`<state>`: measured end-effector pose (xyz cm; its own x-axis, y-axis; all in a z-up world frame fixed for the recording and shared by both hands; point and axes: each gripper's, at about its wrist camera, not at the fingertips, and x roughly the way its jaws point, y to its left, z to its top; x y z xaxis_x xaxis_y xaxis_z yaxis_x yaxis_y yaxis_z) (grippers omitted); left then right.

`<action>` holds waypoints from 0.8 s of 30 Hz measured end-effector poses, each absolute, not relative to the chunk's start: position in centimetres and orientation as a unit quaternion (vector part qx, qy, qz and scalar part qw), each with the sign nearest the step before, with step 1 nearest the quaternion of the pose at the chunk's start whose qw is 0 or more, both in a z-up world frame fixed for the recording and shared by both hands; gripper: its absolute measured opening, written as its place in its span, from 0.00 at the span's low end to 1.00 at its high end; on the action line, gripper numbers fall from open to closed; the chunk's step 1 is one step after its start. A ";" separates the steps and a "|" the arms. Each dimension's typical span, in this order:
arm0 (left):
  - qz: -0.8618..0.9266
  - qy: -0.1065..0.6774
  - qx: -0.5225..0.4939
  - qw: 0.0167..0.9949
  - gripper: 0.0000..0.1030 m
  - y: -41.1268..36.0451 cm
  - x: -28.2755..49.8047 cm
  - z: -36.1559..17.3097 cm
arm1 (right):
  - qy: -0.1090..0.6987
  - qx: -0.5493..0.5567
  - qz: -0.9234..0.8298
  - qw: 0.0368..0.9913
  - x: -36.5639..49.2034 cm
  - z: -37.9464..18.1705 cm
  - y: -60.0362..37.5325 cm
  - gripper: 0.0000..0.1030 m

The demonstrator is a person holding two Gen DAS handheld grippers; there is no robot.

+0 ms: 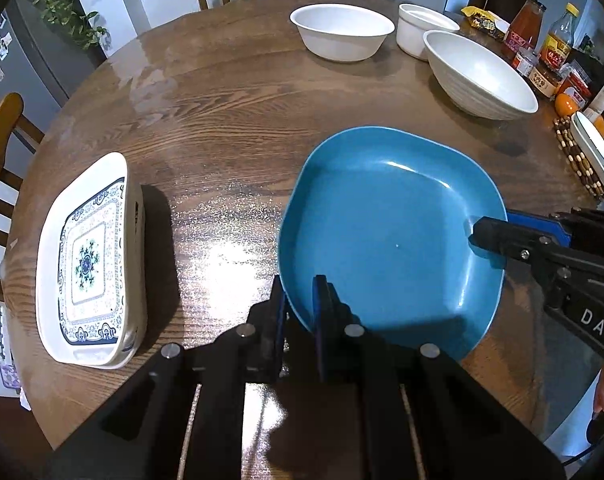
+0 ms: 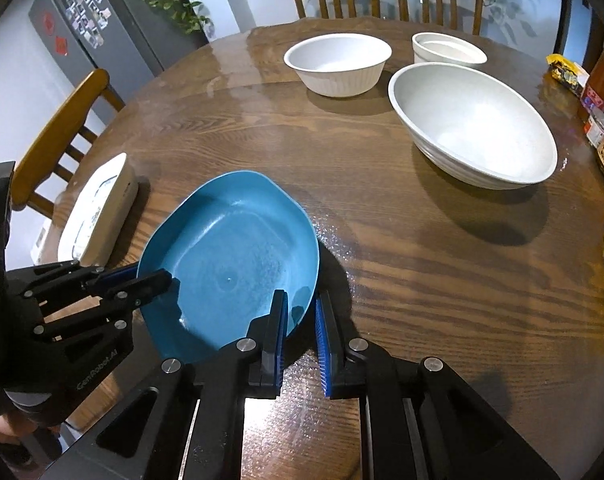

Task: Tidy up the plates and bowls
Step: 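Lift the teal dish and carry it toward the stacked plates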

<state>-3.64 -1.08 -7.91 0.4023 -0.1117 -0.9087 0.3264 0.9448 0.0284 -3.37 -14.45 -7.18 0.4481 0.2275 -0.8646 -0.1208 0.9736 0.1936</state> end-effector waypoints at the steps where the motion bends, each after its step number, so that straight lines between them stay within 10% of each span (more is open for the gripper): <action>1: -0.131 0.530 0.101 0.832 0.10 -1.0 -3.7 -7.9 | 0.515 0.052 0.103 0.849 -3.4 -7.2 -14.4 0.15; 24: -0.119 0.505 0.095 0.849 0.10 0.3 -3.9 -6.0 | 0.502 0.051 0.117 0.855 -3.8 -5.3 -13.7 0.15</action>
